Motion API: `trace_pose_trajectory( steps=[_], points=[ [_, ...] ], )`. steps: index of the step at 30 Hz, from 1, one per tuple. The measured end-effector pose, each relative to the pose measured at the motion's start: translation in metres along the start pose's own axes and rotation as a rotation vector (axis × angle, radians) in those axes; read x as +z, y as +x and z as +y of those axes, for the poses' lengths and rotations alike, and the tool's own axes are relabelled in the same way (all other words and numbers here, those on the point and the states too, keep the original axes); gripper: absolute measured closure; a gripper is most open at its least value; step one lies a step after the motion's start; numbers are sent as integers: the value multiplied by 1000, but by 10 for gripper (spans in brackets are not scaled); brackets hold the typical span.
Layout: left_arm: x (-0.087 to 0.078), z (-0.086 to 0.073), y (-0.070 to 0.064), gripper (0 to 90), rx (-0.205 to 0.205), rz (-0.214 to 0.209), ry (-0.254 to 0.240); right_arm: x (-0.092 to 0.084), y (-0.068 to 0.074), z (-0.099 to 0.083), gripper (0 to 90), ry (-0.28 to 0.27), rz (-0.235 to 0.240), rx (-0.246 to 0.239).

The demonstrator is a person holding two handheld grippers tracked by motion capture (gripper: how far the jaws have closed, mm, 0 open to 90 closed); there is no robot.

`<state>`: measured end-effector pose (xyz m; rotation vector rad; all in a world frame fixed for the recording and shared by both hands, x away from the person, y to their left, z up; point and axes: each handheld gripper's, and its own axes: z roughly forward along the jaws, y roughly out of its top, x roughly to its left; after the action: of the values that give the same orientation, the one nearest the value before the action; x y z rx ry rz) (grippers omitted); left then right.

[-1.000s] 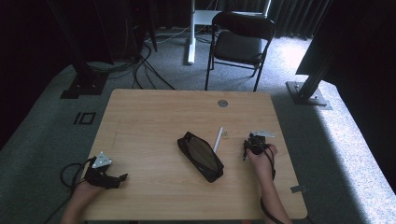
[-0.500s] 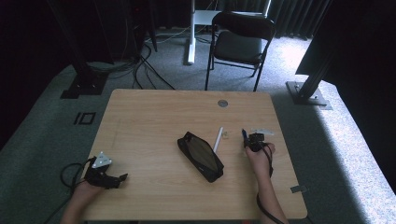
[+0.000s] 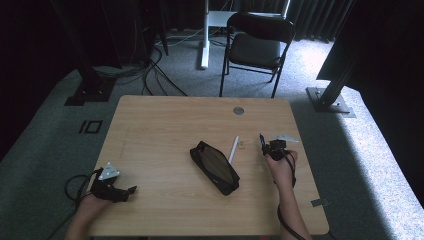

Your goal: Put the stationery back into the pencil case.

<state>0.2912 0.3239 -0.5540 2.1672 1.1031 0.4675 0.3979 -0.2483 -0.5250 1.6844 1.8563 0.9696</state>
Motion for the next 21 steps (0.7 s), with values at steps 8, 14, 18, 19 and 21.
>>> trace_pose_trajectory(
  steps=[8,14,18,19,21],
  points=[
    [0,0,0,16,-1,0,0,-9,5,7,795,-16,34,0],
    [0,0,0,16,0,0,0,-18,15,15,794,-28,68,-23],
    [0,0,0,16,0,0,0,-22,21,19,795,-40,88,-35],
    [0,0,0,16,0,0,0,-22,21,19,795,-40,88,-35],
    [0,0,0,16,0,0,0,-25,25,20,795,-44,103,-34]
  ],
)
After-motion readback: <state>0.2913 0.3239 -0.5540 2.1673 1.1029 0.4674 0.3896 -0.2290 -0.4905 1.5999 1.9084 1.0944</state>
